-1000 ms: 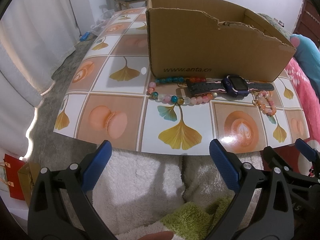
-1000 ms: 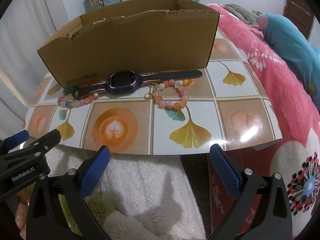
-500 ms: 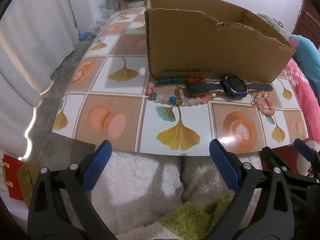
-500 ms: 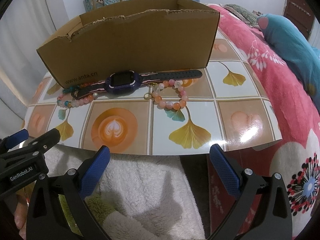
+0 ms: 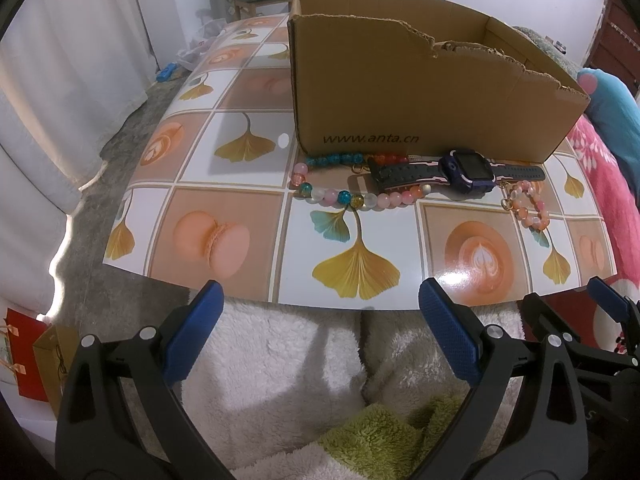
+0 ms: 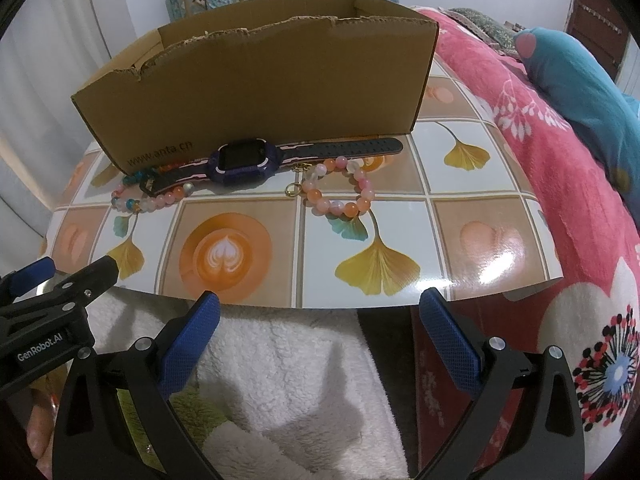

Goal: Organize jewelry

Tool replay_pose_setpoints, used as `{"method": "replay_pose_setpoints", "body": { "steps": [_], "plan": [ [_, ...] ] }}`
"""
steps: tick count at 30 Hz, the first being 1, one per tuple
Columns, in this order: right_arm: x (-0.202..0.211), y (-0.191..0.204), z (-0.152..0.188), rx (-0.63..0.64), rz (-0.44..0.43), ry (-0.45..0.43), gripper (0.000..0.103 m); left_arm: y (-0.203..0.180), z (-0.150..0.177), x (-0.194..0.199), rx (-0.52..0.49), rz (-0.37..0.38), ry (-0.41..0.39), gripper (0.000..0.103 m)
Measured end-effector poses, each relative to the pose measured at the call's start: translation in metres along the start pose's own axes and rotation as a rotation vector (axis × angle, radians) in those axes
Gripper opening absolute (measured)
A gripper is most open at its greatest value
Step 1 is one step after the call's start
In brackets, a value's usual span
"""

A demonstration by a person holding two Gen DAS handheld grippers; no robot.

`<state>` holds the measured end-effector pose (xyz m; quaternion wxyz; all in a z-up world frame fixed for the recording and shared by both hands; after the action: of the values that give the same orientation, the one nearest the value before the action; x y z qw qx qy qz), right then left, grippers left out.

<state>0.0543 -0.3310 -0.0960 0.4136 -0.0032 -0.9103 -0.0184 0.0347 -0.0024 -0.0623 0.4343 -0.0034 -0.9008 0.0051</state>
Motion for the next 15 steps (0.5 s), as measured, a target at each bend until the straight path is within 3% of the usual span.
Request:
{"method": "replay_pose_setpoints", "body": {
  "steps": [15],
  "plan": [
    [-0.0006,0.0002,0.0012,0.005,0.005,0.0,0.097,-0.0003,0.0,0.0002,0.0,0.001,0.0,0.095]
  ]
}}
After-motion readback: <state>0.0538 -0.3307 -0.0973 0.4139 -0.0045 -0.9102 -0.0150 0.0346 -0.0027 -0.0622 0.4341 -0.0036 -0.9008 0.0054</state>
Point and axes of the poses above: each gripper's, at about its wrist camera, not at the fingertips, and x roughly against the way its jaws point, y to its left, z to its underside, the point moved 7 cm from there along -x, roughly the way its jaws point, and after that the axes turned 9 degrees about -y, right-handed, at the moved point
